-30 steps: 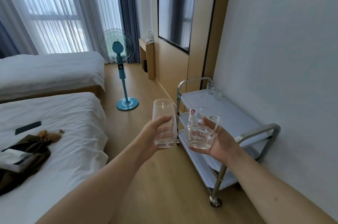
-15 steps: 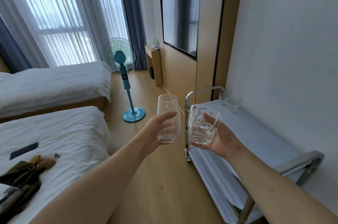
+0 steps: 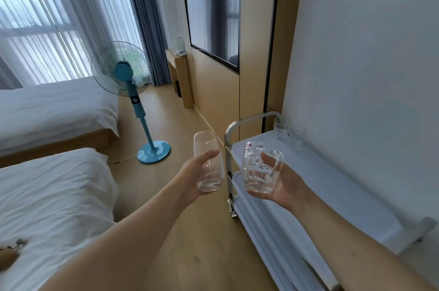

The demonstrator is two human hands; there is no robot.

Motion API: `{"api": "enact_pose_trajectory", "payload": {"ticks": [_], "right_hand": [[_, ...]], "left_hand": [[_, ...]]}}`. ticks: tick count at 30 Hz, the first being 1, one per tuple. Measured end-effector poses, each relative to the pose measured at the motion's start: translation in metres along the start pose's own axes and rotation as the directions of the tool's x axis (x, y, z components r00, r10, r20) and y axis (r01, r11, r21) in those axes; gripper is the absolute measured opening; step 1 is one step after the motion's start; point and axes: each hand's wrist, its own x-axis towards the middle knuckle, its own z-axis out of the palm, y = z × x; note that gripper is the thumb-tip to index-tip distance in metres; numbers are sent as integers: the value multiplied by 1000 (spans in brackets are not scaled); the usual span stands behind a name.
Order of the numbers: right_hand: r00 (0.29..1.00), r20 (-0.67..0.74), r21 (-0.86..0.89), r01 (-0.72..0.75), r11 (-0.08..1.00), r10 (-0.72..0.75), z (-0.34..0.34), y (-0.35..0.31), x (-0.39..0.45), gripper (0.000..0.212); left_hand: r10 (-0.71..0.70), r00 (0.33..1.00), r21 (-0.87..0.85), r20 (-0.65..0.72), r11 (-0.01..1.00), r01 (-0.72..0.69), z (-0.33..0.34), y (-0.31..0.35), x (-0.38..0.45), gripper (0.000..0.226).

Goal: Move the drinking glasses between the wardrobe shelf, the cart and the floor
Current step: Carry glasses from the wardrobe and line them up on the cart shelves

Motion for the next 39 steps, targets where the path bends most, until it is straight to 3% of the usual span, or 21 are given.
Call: {"api": "enact_pose_trajectory", "payload": {"ticks": [2, 5, 8, 12, 15, 18, 25, 28, 35, 39], "right_hand": [[998, -58, 14, 14, 1000, -13, -13, -5, 12, 57], [984, -177, 32, 39, 999, -32, -29, -12, 29, 75], [954, -296, 61, 66, 996, -45, -43, -21, 54, 71], [859, -504, 15, 118, 993, -94, -50, -35, 83, 67], [797, -586, -19, 166, 986, -145, -50, -42, 102, 48], [731, -663, -37, 187, 982, -165, -51, -42, 123, 55], [629, -774, 37, 158, 987, -72, -61, -17, 153, 59], [581, -813, 61, 155, 986, -41, -72, -13, 160, 60], [540, -840, 69, 213, 975, -58, -111, -33, 181, 48], [521, -851, 79, 252, 964, -66, -142, -45, 195, 52]], "left_hand": [[-51, 998, 25, 39, 998, 50, 6, 4, 28, 74], [-102, 987, 65, 127, 993, 95, 17, 13, 70, 73], [-149, 958, 100, 247, 987, 128, 30, 25, 118, 64], [-220, 927, 178, 305, 969, 171, 45, 44, 175, 83], [-234, 916, 227, 324, 960, 165, 55, 59, 212, 101], [-253, 905, 264, 342, 950, 166, 61, 69, 248, 100], [-396, 855, 349, 336, 895, 278, 63, 59, 306, 87], [-455, 815, 371, 358, 870, 323, 65, 52, 324, 94], [-466, 815, 443, 345, 846, 296, 90, 49, 363, 101], [-442, 823, 505, 356, 832, 229, 106, 45, 384, 109]]}}
